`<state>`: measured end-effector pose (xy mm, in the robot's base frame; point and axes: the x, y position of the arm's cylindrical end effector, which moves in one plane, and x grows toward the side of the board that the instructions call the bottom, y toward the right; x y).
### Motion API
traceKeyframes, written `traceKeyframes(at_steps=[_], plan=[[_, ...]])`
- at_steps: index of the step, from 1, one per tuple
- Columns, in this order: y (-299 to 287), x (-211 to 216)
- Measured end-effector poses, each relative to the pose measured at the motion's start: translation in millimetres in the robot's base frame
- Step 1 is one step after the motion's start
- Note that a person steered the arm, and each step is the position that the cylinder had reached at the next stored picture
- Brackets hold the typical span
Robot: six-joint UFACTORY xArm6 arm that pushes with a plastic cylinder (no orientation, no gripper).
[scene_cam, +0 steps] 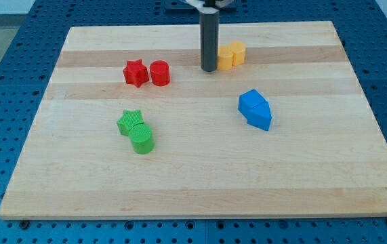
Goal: Push the red blocks towards the left side of the board
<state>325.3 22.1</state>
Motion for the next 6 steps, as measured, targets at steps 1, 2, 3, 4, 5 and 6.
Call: traceKeyframes(at_steps=[1, 2, 3, 4, 5, 6], plan=[[4, 1], [-28, 12], [-66, 25], [-102, 27], [-123, 27], [-127, 29]])
